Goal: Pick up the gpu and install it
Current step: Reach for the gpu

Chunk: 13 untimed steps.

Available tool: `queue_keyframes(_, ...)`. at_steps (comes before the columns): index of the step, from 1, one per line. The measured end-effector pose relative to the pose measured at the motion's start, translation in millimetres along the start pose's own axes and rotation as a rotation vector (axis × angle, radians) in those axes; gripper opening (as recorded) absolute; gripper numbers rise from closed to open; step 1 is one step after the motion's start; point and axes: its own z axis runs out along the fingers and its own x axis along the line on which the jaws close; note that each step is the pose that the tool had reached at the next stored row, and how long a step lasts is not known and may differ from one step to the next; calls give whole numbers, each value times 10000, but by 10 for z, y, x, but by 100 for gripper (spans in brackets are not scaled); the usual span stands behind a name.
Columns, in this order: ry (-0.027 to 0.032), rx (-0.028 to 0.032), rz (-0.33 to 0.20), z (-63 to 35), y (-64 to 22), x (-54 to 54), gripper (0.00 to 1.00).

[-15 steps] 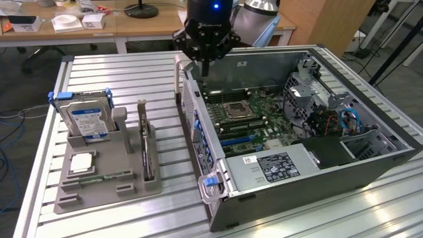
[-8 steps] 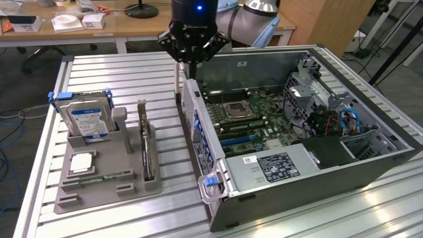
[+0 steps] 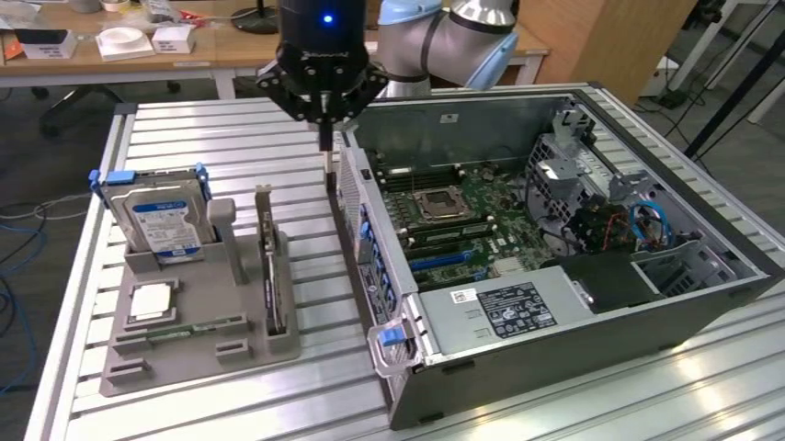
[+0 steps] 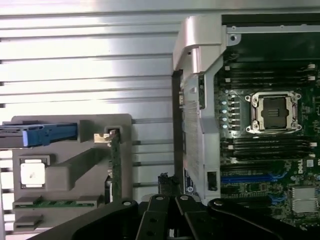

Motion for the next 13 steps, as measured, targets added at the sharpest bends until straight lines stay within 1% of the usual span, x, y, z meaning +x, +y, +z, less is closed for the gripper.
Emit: queue_keyframes(13, 45, 3, -6, 42, -39, 551, 11)
